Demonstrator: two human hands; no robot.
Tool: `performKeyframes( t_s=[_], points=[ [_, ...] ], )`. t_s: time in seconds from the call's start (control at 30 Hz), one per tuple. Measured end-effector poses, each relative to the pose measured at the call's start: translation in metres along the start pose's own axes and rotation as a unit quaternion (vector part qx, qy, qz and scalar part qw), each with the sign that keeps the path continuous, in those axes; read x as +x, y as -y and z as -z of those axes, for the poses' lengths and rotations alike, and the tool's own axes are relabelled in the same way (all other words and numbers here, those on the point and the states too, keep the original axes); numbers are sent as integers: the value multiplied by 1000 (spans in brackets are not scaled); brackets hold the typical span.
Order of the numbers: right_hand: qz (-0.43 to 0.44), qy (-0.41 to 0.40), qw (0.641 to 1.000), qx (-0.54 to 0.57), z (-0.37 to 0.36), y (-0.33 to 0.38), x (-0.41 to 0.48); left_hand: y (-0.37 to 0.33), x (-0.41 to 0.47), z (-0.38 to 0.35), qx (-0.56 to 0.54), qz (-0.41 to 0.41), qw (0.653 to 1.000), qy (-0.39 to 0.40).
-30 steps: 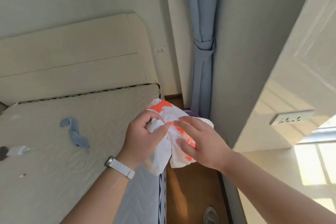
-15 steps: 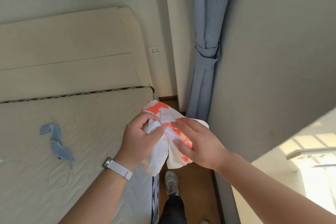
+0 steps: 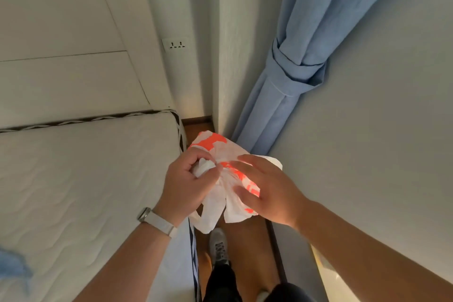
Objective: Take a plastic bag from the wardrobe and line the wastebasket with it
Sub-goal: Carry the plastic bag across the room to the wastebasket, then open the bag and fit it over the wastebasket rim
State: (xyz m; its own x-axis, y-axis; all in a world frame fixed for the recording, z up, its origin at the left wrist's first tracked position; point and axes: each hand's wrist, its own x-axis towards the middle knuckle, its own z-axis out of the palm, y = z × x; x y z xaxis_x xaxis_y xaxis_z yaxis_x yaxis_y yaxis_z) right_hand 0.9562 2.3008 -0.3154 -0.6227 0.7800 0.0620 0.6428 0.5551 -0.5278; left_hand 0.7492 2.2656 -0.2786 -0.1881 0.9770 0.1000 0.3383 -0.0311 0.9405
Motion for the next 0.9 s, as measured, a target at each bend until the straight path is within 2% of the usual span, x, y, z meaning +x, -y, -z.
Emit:
performKeyframes(
  t_s=[0.27, 0.47, 0.6, 0.67, 0.8, 0.9],
  points=[
    [-67, 7, 997, 26, -77, -65, 45, 99, 54, -34, 10, 60, 997, 38],
    [-129, 23, 988, 85, -166, -132, 61, 194, 62, -71, 39, 99, 994, 14],
    [-112, 19, 989, 94, -229, -176, 68, 264, 66, -99, 69, 95, 993, 16],
    [-130, 31, 986, 95, -257, -197, 68, 298, 69, -114, 67, 108, 992, 18],
    [-118, 17, 989, 82, -305, -242, 75, 361, 88, -147, 107, 76, 990, 56],
    [-112, -11, 993, 47, -332, -275, 80, 393, 104, -168, 125, 8, 988, 93]
  ],
)
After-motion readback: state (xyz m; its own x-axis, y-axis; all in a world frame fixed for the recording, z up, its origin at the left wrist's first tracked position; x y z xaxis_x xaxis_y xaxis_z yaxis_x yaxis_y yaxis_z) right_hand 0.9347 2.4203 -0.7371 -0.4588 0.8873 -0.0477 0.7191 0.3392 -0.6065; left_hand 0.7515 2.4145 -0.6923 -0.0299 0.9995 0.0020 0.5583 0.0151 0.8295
